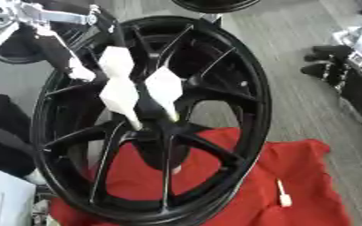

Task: Pull the pin out of the wheel hub.

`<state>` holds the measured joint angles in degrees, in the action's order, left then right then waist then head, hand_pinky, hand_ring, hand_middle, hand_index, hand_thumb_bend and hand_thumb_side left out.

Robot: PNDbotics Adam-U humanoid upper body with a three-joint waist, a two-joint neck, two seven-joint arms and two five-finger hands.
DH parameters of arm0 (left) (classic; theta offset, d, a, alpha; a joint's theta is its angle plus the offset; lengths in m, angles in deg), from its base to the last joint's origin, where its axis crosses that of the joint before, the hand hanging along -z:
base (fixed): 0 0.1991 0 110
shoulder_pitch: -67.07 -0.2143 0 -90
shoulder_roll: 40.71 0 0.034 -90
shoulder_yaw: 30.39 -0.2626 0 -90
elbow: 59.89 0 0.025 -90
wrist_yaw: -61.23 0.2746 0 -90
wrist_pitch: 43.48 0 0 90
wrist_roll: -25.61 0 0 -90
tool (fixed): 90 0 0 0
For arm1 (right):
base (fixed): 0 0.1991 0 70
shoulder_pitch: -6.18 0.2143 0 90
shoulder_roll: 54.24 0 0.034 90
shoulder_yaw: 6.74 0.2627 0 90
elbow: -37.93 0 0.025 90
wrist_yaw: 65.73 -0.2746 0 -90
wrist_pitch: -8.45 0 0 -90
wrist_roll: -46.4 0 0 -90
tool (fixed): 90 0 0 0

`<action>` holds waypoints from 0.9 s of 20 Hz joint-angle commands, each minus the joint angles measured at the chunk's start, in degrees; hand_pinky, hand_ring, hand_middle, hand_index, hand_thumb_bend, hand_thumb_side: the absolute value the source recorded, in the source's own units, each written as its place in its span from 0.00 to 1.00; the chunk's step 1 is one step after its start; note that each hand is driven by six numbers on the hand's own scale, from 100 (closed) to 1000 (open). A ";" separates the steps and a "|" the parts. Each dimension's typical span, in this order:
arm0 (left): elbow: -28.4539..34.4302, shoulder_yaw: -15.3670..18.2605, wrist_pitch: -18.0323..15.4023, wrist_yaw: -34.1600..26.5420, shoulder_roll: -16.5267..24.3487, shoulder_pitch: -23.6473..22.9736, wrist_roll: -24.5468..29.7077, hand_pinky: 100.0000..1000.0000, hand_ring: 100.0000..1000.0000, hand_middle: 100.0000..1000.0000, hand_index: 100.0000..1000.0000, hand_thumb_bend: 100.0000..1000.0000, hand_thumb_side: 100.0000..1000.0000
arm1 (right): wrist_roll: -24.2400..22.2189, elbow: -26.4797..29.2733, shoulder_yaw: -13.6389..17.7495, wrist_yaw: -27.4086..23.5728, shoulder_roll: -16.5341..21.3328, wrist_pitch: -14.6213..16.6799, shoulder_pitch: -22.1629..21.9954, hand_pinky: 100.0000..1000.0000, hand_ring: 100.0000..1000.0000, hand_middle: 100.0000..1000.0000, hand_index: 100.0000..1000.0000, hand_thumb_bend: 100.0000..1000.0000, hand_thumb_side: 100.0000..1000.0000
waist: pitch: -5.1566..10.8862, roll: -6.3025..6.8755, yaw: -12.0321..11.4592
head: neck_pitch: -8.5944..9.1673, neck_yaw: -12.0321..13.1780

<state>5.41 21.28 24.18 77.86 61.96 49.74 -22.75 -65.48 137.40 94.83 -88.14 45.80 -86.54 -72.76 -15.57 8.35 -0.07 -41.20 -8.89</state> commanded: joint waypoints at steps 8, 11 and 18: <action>0.61 0.09 -10.12 -1.75 0.73 0.80 10.33 0.78 0.68 0.56 0.66 0.25 0.16 | -0.22 0.44 0.27 -0.04 1.46 -0.05 0.61 0.95 0.75 0.74 0.82 0.00 0.71 | 0.83 -0.52 0.04 | 0.39 0.22; 1.03 0.26 -9.76 -2.13 0.81 0.80 10.33 0.76 0.65 0.53 0.62 0.19 0.10 | -0.26 0.42 0.26 -0.05 1.45 -0.05 0.62 0.95 0.75 0.74 0.82 0.00 0.71 | 0.80 -0.53 -0.01 | 0.32 0.24; 2.01 1.74 -7.88 -2.04 1.18 0.90 10.33 0.71 0.58 0.43 0.49 0.11 0.00 | -0.44 0.38 0.22 0.01 1.45 -0.02 0.57 0.95 0.75 0.75 0.82 0.00 0.71 | 0.84 -0.58 -0.19 | 0.21 0.28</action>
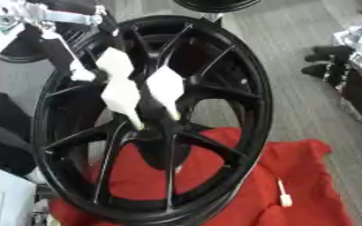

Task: Pull the pin out of the wheel hub.

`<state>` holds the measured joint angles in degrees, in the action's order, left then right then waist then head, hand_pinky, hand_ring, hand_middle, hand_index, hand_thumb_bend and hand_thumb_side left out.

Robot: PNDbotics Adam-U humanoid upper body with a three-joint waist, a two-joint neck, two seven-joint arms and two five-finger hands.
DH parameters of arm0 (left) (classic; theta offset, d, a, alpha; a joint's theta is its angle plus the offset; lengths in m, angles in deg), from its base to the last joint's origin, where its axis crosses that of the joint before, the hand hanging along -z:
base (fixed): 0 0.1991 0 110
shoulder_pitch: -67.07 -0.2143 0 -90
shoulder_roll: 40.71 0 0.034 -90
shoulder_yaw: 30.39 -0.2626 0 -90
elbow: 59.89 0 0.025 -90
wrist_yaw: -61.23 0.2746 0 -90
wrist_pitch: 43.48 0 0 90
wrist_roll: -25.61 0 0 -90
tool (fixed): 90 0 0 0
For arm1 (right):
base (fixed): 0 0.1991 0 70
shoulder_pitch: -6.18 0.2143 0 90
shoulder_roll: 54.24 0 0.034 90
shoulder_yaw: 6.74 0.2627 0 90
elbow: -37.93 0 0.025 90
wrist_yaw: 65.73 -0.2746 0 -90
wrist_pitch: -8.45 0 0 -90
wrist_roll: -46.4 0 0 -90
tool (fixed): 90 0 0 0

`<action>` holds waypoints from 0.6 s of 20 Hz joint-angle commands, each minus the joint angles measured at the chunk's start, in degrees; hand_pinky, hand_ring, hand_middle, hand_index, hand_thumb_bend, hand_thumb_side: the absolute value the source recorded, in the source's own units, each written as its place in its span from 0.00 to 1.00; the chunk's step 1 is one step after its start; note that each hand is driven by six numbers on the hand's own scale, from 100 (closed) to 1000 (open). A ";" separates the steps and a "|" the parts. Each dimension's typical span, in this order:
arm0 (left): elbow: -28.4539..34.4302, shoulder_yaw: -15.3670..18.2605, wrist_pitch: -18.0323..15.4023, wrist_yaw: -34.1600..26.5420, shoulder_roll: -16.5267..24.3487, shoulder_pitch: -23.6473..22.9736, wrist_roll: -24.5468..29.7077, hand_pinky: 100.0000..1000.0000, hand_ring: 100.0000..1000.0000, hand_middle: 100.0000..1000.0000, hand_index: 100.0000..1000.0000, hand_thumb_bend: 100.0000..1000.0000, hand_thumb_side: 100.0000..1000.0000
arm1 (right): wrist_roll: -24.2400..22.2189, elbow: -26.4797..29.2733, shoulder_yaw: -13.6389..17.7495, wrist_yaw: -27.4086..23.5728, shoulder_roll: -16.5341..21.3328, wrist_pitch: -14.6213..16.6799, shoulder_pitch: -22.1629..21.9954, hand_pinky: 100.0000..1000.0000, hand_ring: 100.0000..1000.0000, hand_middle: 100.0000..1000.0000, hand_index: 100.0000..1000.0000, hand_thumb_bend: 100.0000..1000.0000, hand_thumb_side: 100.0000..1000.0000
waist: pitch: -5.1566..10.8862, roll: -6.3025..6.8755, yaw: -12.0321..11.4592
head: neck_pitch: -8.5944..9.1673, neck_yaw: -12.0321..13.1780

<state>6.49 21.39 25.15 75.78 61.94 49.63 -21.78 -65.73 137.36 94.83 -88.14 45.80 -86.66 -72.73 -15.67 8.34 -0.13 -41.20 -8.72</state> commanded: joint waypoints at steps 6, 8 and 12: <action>2.22 3.19 -7.87 0.12 1.76 1.13 9.36 0.68 0.55 0.39 0.44 0.09 0.00 | -0.23 0.38 0.24 0.00 1.45 0.08 0.53 0.95 0.75 0.75 0.82 0.00 0.71 | 0.99 -0.53 -0.26 | 0.14 0.15; 3.10 3.99 -7.56 -0.08 2.20 1.10 9.36 0.68 0.55 0.38 0.43 0.09 0.00 | -0.23 0.38 0.26 -0.03 1.45 0.06 0.54 0.95 0.75 0.75 0.82 0.00 0.71 | 1.00 -0.51 -0.29 | 0.10 0.14; 5.98 6.77 -6.39 -1.56 3.67 1.14 9.36 0.68 0.54 0.38 0.43 0.10 0.00 | -0.21 0.37 0.30 0.00 1.47 0.05 0.46 0.95 0.75 0.75 0.82 0.00 0.71 | 1.02 -0.50 -0.49 | 0.06 0.04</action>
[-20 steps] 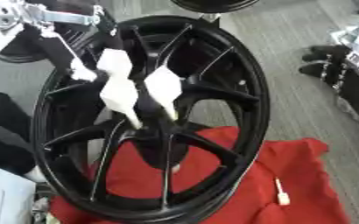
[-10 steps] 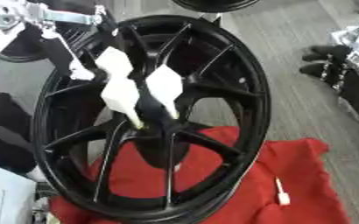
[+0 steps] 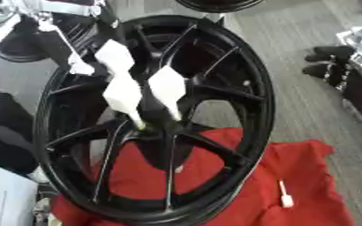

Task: Pull the pin out of the wheel hub.

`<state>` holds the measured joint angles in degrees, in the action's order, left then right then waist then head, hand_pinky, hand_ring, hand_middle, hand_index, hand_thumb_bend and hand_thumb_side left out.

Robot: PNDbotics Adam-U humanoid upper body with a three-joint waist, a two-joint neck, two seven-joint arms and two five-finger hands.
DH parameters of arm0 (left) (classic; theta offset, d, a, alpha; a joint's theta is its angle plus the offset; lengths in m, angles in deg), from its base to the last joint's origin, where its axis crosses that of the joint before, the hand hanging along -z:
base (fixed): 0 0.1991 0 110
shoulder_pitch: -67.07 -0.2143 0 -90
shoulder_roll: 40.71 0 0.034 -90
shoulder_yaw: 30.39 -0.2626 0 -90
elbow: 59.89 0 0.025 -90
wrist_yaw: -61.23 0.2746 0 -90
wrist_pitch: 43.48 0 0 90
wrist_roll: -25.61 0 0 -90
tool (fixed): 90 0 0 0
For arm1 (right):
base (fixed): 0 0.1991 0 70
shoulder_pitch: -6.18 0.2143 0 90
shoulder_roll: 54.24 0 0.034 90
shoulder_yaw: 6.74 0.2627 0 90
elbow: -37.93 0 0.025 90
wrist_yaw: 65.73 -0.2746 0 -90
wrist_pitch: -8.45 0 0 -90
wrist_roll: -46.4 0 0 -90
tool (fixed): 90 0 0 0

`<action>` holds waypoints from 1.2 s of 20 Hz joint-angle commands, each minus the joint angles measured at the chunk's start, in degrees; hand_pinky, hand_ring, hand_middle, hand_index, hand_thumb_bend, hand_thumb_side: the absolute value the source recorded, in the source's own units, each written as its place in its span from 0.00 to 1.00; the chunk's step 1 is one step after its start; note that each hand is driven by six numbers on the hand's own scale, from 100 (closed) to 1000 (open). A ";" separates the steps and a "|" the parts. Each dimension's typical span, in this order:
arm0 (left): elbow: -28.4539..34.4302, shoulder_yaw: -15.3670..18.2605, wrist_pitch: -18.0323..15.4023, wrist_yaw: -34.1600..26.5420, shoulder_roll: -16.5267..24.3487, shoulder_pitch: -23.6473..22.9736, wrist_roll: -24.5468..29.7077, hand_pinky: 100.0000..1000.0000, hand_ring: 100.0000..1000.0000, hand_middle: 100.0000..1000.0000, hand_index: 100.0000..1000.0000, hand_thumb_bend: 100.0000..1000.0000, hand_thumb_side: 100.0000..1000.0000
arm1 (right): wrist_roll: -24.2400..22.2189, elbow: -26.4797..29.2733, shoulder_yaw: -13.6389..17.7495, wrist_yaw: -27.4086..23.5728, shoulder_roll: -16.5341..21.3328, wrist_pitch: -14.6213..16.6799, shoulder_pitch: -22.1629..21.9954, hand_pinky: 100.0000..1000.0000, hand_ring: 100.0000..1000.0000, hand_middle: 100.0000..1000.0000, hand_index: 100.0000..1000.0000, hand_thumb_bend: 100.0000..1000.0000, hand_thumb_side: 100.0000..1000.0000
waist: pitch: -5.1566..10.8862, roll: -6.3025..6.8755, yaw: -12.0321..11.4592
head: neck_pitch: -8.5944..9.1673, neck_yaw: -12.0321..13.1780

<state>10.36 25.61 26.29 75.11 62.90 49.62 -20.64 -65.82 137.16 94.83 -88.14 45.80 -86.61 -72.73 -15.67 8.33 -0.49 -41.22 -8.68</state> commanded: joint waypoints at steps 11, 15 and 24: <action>9.32 14.50 -1.94 -4.78 9.97 -3.05 8.21 0.68 0.54 0.37 0.41 0.15 0.00 | 0.30 0.59 0.80 -0.06 1.68 0.11 0.05 0.95 0.75 0.75 0.82 0.00 0.70 | 1.08 -0.34 -0.96 | -0.11 -0.46; 11.63 19.30 -0.15 -7.08 13.58 -7.86 8.13 0.68 0.54 0.37 0.40 0.12 0.00 | 0.50 0.64 1.02 -0.09 1.73 0.21 -0.08 0.95 0.75 0.75 0.82 0.00 0.70 | 0.93 -0.41 -1.23 | -0.04 -0.64; 13.38 28.19 3.55 -7.68 21.28 -21.16 3.78 0.68 0.54 0.38 0.41 0.10 0.00 | 1.15 0.73 1.74 -0.16 1.87 0.49 -0.41 0.95 0.75 0.75 0.82 0.00 0.70 | 0.67 -0.40 -1.82 | -0.30 -1.14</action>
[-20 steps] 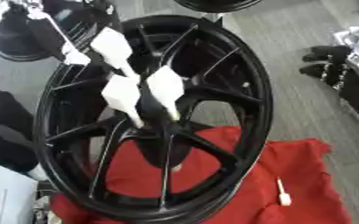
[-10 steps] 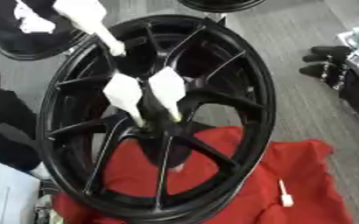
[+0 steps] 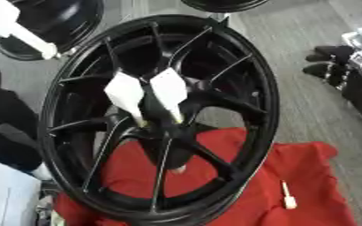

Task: Pull the pin out of the wheel hub.

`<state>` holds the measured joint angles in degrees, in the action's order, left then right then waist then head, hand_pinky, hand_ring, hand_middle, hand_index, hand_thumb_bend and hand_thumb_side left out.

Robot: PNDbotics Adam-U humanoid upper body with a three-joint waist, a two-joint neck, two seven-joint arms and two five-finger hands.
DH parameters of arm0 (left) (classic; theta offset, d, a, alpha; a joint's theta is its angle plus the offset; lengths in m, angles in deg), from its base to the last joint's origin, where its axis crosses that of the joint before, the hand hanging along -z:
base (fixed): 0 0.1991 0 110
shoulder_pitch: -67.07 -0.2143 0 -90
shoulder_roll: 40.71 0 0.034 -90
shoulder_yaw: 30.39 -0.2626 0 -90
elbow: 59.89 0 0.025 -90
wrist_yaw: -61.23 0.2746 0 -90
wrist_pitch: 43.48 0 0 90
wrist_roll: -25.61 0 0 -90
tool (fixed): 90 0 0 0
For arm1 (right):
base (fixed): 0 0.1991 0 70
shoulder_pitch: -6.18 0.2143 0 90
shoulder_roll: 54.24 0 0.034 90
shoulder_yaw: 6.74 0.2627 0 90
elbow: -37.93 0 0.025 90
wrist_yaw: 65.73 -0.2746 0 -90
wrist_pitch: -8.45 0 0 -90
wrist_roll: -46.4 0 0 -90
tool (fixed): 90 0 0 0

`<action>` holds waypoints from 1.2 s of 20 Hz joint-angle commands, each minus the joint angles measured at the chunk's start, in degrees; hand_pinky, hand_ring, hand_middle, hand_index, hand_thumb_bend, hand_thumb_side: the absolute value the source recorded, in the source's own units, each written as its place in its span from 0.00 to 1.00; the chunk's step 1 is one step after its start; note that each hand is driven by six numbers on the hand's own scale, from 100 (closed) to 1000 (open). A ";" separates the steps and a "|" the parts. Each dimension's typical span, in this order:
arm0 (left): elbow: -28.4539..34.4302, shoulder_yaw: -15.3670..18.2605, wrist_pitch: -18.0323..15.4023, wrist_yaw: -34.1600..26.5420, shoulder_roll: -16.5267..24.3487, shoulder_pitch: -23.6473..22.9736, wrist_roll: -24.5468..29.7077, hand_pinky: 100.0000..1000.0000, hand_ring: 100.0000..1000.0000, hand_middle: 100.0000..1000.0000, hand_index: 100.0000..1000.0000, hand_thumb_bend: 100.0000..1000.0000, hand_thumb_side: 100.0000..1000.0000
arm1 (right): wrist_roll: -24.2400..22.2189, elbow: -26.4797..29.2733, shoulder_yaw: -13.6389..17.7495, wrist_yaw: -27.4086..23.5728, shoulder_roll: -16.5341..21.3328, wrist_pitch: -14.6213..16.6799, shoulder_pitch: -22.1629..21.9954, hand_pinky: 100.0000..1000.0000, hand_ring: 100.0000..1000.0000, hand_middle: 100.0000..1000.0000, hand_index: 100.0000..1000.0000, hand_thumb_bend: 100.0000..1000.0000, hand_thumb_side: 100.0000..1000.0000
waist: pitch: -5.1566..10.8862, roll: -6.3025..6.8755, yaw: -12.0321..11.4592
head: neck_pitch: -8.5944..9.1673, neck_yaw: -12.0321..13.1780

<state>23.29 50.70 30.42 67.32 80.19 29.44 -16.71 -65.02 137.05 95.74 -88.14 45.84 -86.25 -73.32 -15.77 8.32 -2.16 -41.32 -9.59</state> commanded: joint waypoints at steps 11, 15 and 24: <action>-7.79 8.62 -0.03 5.62 6.11 -13.93 -4.00 0.74 0.60 0.48 0.51 0.14 0.00 | 0.97 0.87 1.44 -0.03 1.96 0.38 -0.53 0.95 0.75 0.75 0.82 0.00 0.71 | 0.70 -0.50 -0.87 | -0.42 -1.05; -8.24 9.52 0.04 7.88 5.31 -16.09 -5.02 0.84 0.77 0.66 0.75 0.26 0.36 | 1.12 0.85 1.47 0.01 1.91 0.36 -0.61 0.95 0.75 0.74 0.82 0.00 0.70 | 0.71 -0.64 -1.03 | -0.41 -1.13; -8.82 10.52 -0.07 11.53 4.06 -17.08 -7.20 0.87 0.84 0.75 0.86 0.37 0.66 | 1.07 0.84 1.44 -0.01 1.88 0.39 -0.61 0.95 0.75 0.74 0.82 0.00 0.71 | 0.66 -0.75 -1.01 | -0.36 -1.10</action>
<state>14.29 60.17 30.47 78.81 82.55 11.78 -23.69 -64.08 137.05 96.64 -88.14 45.99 -85.91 -74.29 -15.90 7.90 -3.16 -41.72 -10.70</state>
